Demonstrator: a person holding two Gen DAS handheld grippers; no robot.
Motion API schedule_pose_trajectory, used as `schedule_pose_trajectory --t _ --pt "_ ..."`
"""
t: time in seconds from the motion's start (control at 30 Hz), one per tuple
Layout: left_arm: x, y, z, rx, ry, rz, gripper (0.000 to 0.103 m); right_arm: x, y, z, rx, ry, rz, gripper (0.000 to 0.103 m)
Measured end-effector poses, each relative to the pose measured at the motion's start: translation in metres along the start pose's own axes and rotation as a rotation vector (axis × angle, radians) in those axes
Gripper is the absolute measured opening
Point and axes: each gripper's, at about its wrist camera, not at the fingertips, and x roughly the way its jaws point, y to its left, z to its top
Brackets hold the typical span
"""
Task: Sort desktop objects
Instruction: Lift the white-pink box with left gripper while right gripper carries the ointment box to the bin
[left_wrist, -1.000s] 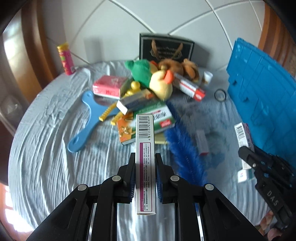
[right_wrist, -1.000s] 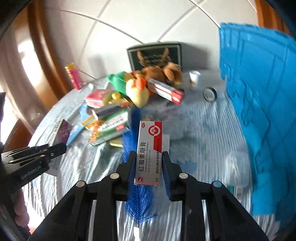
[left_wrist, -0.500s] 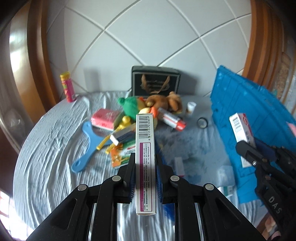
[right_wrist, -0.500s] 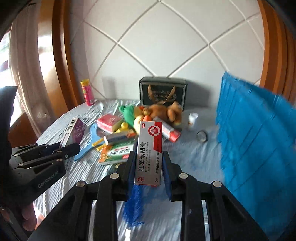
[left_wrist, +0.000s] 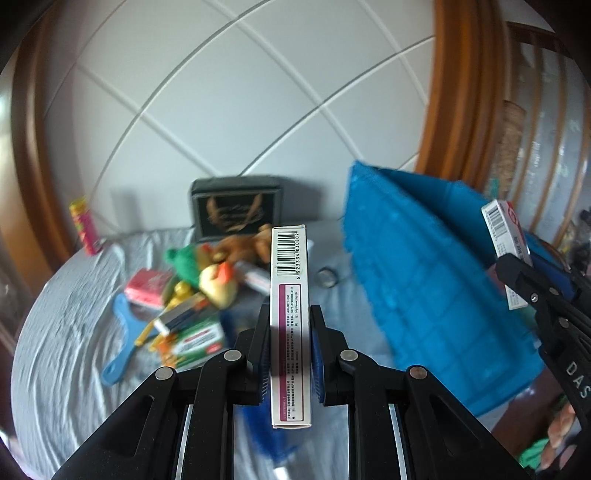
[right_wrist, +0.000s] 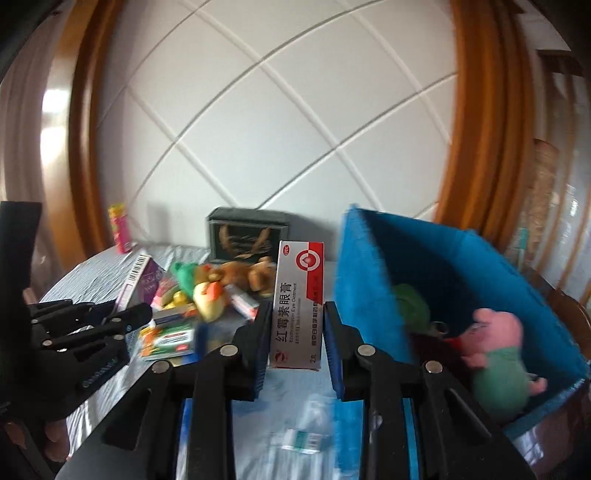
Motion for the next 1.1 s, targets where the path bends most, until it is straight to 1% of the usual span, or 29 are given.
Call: schedule_pose_trajectory --t 0.1,0.23,0.33,0.4,0.5,0.6,0.73,0.87,0.97,1.1 --pt "0.001 -0.045 0.011 0.026 -0.027 -0.028 0.018 -0.008 -0.038 -0.001 0.019 -0.017 -0.036 0.027" --pt "0.007 -0.108 0.024 0.043 -0.04 -0.063 0.018 -0.02 -0.099 -0.003 0.036 -0.04 -0.075 0.027" --pt "0.014 -0.151 0.03 0.047 -0.043 -0.066 0.018 -0.026 -0.148 -0.006 0.031 -0.044 -0.09 0.027" --pt "0.023 -0.181 0.031 0.049 -0.03 -0.07 0.018 -0.023 -0.178 -0.012 0.017 -0.024 -0.081 0.027" --pt "0.03 -0.223 0.029 0.084 -0.007 -0.08 0.018 -0.012 -0.212 -0.028 0.015 0.022 -0.058 0.027" --pt "0.036 -0.258 0.023 0.133 0.003 -0.071 0.018 -0.001 -0.231 -0.044 0.028 0.054 -0.019 0.027" --pt "0.044 -0.282 0.015 0.163 0.025 -0.056 0.018 0.01 -0.258 -0.06 0.06 0.075 0.015 0.027" --pt "0.052 -0.298 0.009 0.175 0.048 -0.039 0.018 0.014 -0.278 -0.066 0.083 0.081 0.037 0.027" --pt "0.058 -0.304 0.003 0.174 0.067 -0.028 0.018 0.016 -0.283 -0.068 0.073 0.089 0.062 0.027" --pt "0.063 -0.3 -0.002 0.162 0.081 -0.007 0.019 0.02 -0.282 -0.069 0.058 0.099 0.096 0.027"
